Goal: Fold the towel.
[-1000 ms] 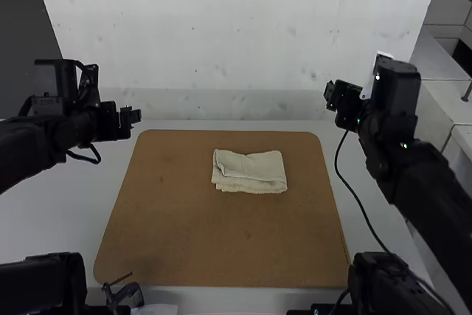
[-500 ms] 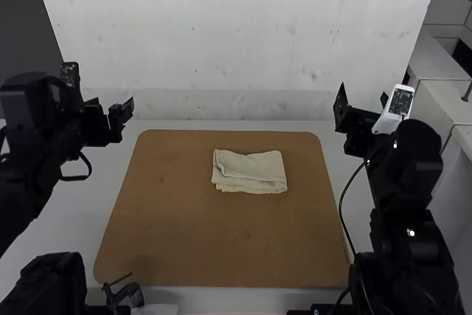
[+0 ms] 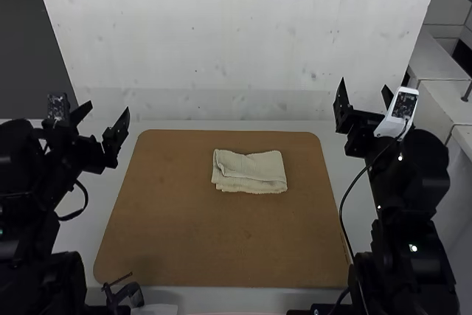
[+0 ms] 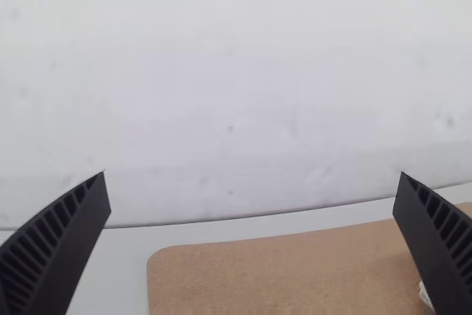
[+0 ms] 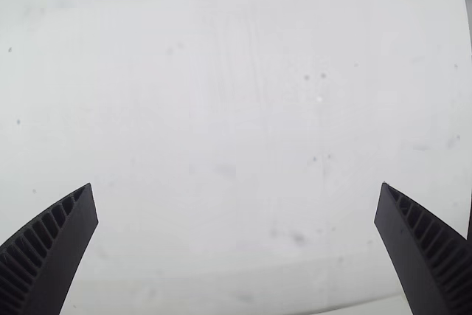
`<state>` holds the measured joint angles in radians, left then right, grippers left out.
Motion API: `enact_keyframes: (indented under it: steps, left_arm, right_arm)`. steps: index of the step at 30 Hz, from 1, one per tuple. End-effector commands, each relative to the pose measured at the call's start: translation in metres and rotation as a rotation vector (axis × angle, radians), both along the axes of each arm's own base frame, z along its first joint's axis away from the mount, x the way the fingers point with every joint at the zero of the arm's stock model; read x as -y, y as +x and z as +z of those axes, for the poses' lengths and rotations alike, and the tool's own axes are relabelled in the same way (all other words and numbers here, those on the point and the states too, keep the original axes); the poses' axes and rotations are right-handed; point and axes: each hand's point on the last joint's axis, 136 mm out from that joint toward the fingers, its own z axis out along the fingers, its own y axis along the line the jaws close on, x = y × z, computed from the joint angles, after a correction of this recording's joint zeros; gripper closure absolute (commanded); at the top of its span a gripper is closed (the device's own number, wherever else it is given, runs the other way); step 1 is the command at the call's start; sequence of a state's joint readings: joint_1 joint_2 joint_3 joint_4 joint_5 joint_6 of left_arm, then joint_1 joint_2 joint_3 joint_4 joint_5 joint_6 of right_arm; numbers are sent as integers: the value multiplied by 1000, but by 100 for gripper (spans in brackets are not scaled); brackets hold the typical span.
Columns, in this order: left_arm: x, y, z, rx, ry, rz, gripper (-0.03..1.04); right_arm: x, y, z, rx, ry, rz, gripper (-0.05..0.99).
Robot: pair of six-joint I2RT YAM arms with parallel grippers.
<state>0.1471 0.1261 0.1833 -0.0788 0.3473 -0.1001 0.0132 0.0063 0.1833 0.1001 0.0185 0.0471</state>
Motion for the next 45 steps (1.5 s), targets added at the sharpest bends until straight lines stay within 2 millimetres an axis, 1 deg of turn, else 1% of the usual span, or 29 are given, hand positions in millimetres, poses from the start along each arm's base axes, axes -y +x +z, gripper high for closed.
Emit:
enact_keyframes:
  steps: [1, 4, 8, 10, 11, 13, 14, 17, 19, 22, 23, 25, 28, 33, 45]
  left_arm:
    - [-3, 4, -20, -8, 72, -2, 2]
    - [-10, 9, -38, -22, 77, 30, 2]
    - [-16, 9, -45, -58, 70, 53, 3]
    - [-24, 9, -46, -66, 70, 94, 3]
    - [-33, 10, -47, -67, 73, 143, 3]
    - [-42, 12, -42, -27, 81, 197, 3]
    - [-42, 12, -38, -2, 83, 201, 3]
    - [-26, 12, -37, 7, 76, 119, 2]
    - [-19, 12, -38, -6, 1, 93, 2]
    - [-9, 11, -37, -2, 2, 55, 2]
    - [-9, 12, -40, -11, -1, 53, 2]
    - [-7, 11, -38, -4, -3, 44, 2]
    - [-5, 11, -37, -3, -4, 38, 2]
    - [-7, 11, -38, -7, -18, 49, 2]
    - [-7, 11, -37, -5, -19, 47, 2]
  right_arm:
    - [-3, 0, -1, 8, -13, 12, -3]
    - [-2, 2, -7, -4, -10, 5, -3]
    - [-1, 4, -12, -15, -10, 2, -3]
    - [1, 5, -16, -24, -8, -9, -3]
    - [1, 6, -19, -32, -7, -13, -3]
    - [2, 9, -34, -63, -9, -15, -3]
    - [2, 11, -41, -75, -9, -19, -3]
    - [3, 16, -62, -109, -11, -25, -3]
    - [3, 16, -65, -119, -11, -25, -3]
    - [4, 16, -67, -118, -4, -31, -3]
    - [3, 17, -67, -118, -4, -29, -3]
    - [4, 17, -67, -118, -2, -30, -3]
    - [9, 17, -67, -118, 5, -59, -3]
    - [6, 17, -66, -110, 0, -42, -3]
    - [6, 17, -66, -110, 0, -42, -3]
